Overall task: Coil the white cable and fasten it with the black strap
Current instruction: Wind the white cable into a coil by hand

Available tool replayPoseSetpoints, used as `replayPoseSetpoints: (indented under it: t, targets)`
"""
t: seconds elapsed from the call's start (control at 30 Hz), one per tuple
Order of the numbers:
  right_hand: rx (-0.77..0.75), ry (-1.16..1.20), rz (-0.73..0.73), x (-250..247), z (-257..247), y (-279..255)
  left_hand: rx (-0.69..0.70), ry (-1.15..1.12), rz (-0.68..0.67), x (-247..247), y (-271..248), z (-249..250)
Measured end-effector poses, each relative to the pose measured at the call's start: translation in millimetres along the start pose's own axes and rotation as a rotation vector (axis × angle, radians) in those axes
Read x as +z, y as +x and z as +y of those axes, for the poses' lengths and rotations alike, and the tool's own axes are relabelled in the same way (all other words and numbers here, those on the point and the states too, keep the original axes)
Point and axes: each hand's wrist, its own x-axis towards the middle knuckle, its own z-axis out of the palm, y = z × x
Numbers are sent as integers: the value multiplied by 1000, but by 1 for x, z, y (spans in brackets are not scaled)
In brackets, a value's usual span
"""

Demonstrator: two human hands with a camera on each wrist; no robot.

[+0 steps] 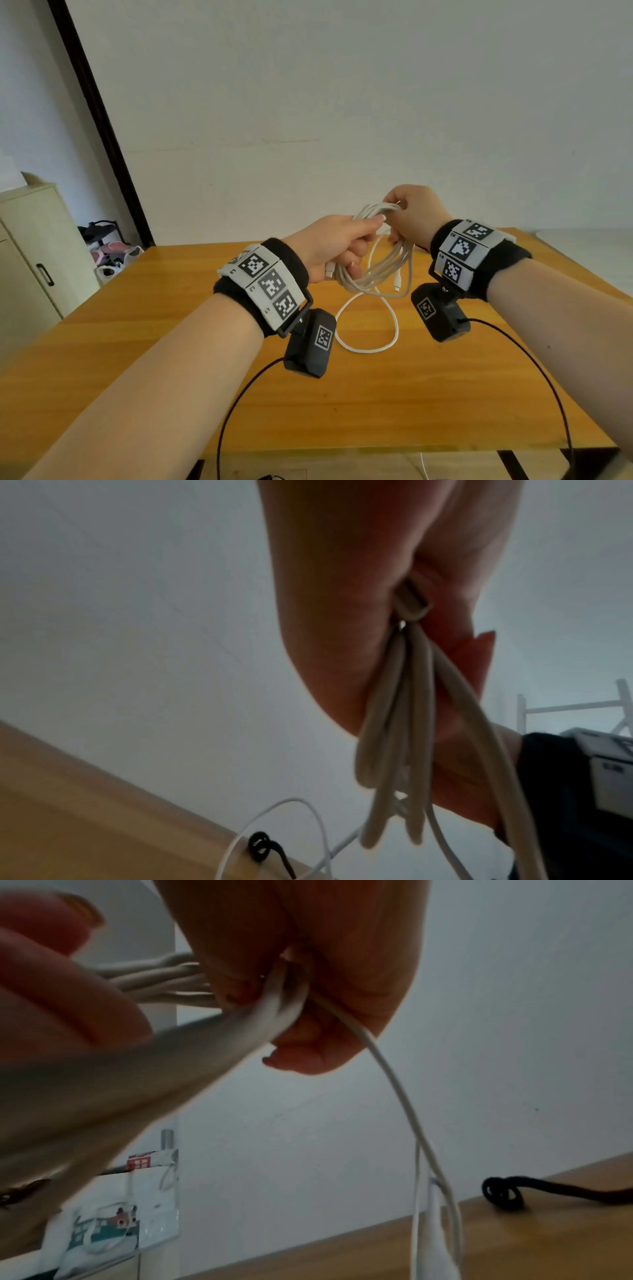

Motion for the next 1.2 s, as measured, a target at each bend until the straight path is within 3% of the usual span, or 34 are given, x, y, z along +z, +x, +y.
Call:
replayPoseSetpoints:
  t: [0.2, 0.37, 0.53, 0.67, 0.8, 0.87, 1.03, 1.2]
  targets:
    - [-14, -98, 33, 2, -2, 2, 25, 18, -4, 9, 0, 1]
    - [44, -27, -140, -3, 6, 1, 84, -47, 67, 4, 1, -4]
    - [198, 290, -289, -4, 23, -10, 117, -259, 102, -12, 2, -4]
    - [318, 436, -294, -1, 35, -12, 150, -437, 164, -20, 4, -1]
    - [275, 210, -393, 3, 44, -21, 198, -565, 211, -22, 7, 1]
    - [271, 220, -424, 8, 44, -24, 207, -596, 233, -22, 10, 1]
    - [340, 286, -292, 21, 35, -20, 243, -625, 328, -23, 16, -2]
    - [262, -195, -524, 23, 37, -24, 316, -605, 438, -28, 16, 0]
